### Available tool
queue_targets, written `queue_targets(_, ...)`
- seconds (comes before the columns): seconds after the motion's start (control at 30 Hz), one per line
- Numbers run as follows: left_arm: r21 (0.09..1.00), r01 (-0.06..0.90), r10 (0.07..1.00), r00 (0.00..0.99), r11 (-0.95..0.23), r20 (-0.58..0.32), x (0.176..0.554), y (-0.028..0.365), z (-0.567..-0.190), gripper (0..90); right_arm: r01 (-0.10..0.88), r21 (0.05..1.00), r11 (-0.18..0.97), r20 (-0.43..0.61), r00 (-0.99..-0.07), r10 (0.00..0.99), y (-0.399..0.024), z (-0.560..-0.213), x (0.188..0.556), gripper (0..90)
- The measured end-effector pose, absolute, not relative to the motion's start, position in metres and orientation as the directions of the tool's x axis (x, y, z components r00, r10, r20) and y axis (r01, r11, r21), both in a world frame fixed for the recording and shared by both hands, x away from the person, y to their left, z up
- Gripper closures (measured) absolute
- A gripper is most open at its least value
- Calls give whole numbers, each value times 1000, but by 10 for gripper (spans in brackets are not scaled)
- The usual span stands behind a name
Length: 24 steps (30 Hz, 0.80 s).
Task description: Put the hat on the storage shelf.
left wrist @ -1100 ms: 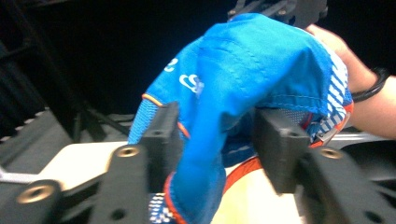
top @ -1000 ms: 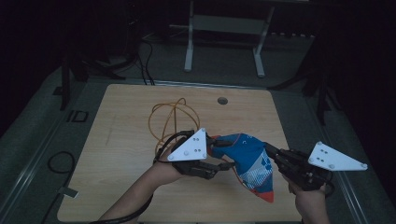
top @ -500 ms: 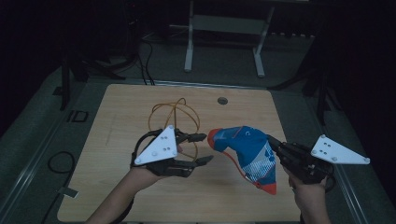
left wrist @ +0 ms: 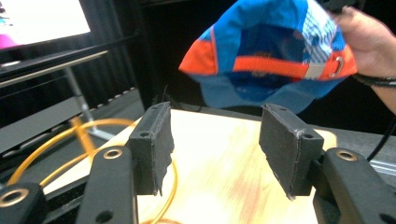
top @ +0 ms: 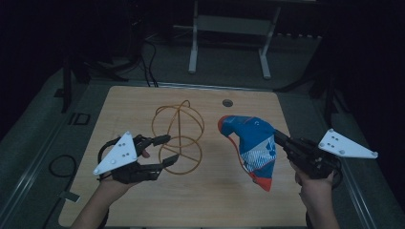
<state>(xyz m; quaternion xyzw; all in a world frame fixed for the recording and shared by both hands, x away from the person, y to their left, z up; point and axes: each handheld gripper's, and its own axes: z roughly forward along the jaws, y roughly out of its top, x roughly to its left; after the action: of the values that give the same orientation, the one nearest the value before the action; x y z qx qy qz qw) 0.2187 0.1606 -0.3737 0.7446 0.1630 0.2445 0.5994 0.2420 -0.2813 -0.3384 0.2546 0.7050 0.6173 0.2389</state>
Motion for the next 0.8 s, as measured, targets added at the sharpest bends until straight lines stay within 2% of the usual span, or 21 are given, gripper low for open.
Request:
queue_targets(0.43,977,41,641,760,-209,105,207,212,-415,452,58,993,105,-27,-744,668,-273,-328,258,900)
queue_targets(0.8,966,148,735,675,-212,58,195,246,-477,455,69,992,110,-22,-748,663,-254,-320,278,900)
